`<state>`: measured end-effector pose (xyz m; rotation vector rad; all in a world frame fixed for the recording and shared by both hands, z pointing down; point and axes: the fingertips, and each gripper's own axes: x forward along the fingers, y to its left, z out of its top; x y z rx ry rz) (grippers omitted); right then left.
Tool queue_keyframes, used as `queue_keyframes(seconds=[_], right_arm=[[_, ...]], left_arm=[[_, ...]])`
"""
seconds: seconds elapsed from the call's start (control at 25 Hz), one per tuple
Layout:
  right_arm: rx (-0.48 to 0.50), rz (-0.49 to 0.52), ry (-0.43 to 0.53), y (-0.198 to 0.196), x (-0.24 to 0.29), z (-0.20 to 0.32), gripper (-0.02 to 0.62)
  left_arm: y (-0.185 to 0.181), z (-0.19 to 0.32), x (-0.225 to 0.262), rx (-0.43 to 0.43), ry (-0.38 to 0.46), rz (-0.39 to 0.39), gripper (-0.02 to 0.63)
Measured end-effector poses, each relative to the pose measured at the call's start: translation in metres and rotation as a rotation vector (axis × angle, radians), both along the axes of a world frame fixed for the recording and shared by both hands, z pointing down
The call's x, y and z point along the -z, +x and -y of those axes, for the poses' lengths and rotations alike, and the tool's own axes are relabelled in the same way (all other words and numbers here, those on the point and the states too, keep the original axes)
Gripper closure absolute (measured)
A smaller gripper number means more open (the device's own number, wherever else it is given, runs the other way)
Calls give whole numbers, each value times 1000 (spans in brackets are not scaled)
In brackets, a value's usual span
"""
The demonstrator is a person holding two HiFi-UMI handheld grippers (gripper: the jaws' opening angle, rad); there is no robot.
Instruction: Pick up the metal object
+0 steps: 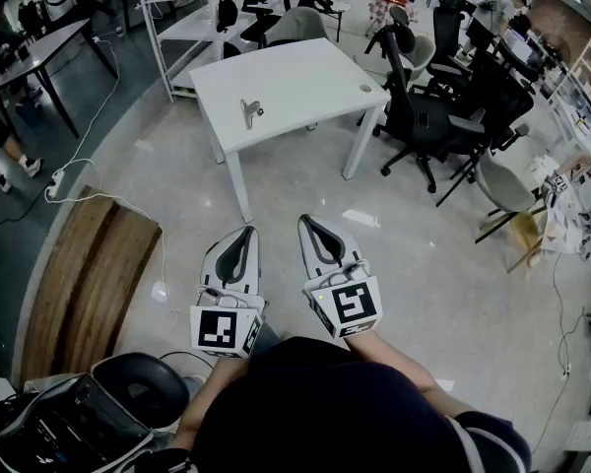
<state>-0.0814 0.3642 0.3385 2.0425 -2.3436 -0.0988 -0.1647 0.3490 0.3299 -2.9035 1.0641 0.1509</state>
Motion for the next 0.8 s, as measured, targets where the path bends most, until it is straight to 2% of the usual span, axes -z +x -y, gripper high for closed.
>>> queue_keyframes(seconds=[0.2, 0.44, 0.56, 0.8], right_arm=[[25, 25, 13, 13, -2, 10, 568], [63, 100, -39, 23, -25, 44, 559], [80, 114, -63, 27, -30, 75, 458], [88, 116, -127, 43, -46, 159, 440]], left_arm=[[14, 7, -2, 1, -7, -2, 583], [22, 41, -21, 10, -42, -1, 583], [26, 72, -26, 21, -62, -1, 583], [45, 160, -34, 19, -87, -16, 583]])
